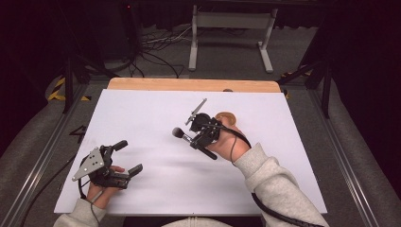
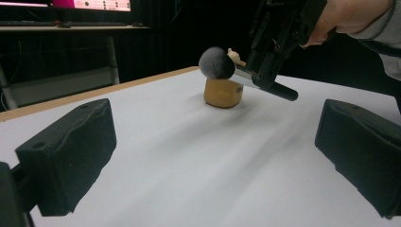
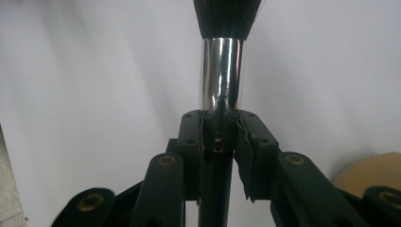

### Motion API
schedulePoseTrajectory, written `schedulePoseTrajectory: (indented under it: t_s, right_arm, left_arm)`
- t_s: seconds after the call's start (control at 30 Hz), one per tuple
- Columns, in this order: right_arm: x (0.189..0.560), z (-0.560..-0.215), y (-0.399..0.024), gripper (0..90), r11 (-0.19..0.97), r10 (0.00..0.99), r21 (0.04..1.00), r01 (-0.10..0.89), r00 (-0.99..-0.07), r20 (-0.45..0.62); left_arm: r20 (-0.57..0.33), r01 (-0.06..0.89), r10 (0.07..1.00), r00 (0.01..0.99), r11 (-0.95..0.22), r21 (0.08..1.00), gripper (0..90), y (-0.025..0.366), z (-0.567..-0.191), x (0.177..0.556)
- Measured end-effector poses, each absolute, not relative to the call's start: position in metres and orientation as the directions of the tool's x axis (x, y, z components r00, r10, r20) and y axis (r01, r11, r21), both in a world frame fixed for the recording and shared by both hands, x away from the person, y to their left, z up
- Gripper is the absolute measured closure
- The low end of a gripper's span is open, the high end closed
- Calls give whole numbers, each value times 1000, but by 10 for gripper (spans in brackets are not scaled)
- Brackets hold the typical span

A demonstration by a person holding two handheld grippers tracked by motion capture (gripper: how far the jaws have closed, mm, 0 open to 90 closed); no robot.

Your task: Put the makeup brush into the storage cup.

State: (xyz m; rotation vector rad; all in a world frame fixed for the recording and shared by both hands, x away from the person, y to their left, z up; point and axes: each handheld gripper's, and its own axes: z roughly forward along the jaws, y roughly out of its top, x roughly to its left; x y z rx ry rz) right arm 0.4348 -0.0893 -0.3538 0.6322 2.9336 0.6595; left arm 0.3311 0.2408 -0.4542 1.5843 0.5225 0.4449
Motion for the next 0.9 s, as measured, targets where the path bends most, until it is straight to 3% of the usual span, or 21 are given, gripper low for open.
schedulePoseTrajectory:
  t_s: [0.6, 0.9]
  right_arm:
    - [420, -328, -114, 732, 670, 439, 686, 284, -897, -58]
    - [416, -325, -126, 733, 575, 481, 775, 262, -875, -61]
  left_arm:
    - [-19, 61, 576, 817, -54, 997, 2, 241, -454, 331]
    - [-19, 61, 577, 817, -54, 997, 2, 241, -454, 331]
